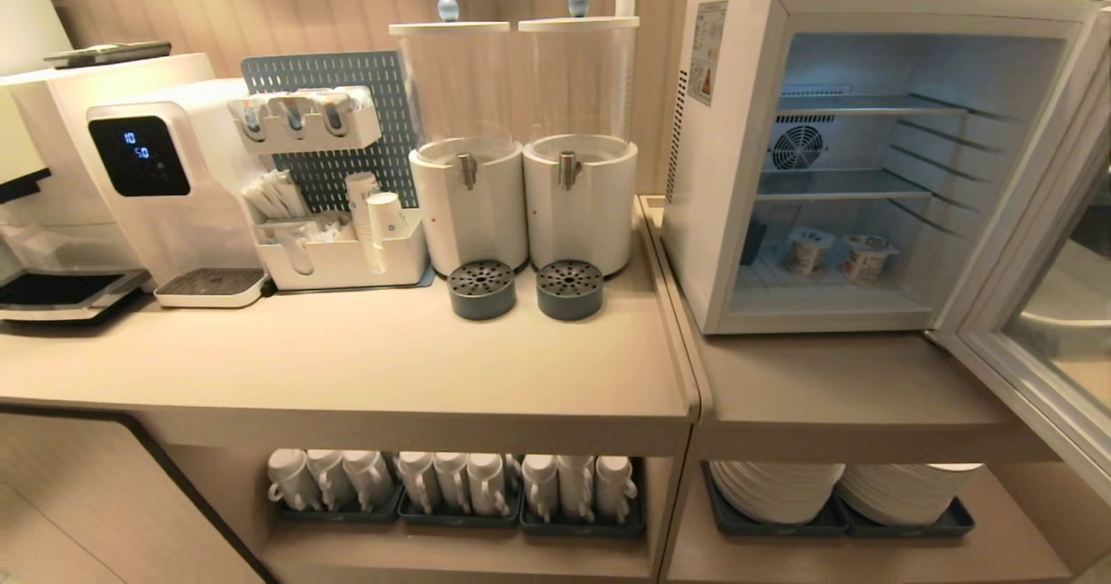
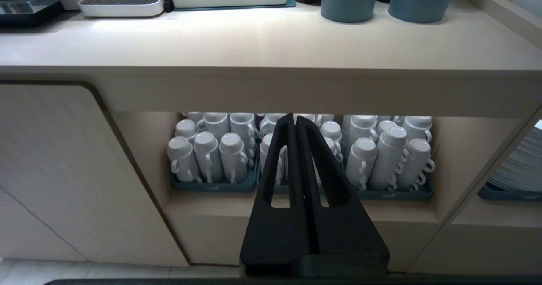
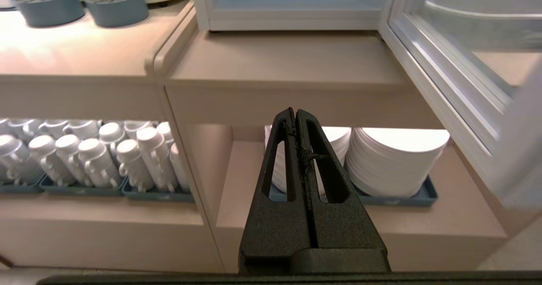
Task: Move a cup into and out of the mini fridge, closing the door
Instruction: Close the freezer door
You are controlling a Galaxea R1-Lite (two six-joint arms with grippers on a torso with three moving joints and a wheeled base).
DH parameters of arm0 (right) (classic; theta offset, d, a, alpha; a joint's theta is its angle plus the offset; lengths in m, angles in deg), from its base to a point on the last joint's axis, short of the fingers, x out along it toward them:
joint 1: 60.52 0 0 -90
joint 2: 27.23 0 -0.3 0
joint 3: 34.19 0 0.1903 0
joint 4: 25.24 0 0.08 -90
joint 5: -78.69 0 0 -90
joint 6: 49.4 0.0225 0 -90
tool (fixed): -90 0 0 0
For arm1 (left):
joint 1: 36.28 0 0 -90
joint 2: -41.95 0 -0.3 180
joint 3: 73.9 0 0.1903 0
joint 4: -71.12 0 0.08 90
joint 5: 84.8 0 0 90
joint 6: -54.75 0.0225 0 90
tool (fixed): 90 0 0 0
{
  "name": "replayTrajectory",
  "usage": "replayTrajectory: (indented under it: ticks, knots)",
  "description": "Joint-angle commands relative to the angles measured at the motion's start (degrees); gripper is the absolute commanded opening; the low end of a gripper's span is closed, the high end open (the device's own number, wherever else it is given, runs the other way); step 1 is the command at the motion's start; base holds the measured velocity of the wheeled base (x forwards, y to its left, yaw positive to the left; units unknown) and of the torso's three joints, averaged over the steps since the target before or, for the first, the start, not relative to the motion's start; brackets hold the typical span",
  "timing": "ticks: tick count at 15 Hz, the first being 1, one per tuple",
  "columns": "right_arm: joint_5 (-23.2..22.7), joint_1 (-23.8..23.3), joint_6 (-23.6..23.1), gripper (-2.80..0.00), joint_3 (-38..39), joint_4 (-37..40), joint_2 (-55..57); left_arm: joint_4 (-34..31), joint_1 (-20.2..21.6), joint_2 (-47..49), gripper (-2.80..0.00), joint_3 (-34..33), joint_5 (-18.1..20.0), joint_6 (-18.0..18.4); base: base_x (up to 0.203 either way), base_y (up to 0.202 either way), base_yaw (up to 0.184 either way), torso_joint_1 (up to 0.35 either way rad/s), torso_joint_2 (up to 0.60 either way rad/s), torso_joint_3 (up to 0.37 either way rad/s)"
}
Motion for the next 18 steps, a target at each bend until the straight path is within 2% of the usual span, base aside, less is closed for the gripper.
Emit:
replayTrajectory:
  ticks: [1,6,11,18]
  knots:
    - [0.0,0.0,0.0,-2.8,0.0,0.0,0.0,0.0,0.0,0.1,-2.8,-0.2,0.0,0.0,-0.196,0.0,0.0,0.0,0.0,0.004]
    - [0.0,0.0,0.0,-2.8,0.0,0.0,0.0,0.0,0.0,0.1,-2.8,-0.1,0.0,0.0,-0.176,0.0,-0.001,0.003,0.0,0.0]
    - [0.0,0.0,0.0,-2.8,-0.1,0.1,0.0,0.0,0.0,0.1,-2.8,-0.1,0.0,0.1,0.0,0.0,0.0,0.0,0.0,0.0]
    - [0.0,0.0,0.0,-2.8,0.0,0.1,0.0,0.0,0.0,0.1,-2.8,-0.1,0.0,0.2,-0.001,-0.161,-0.003,0.003,0.0,0.004]
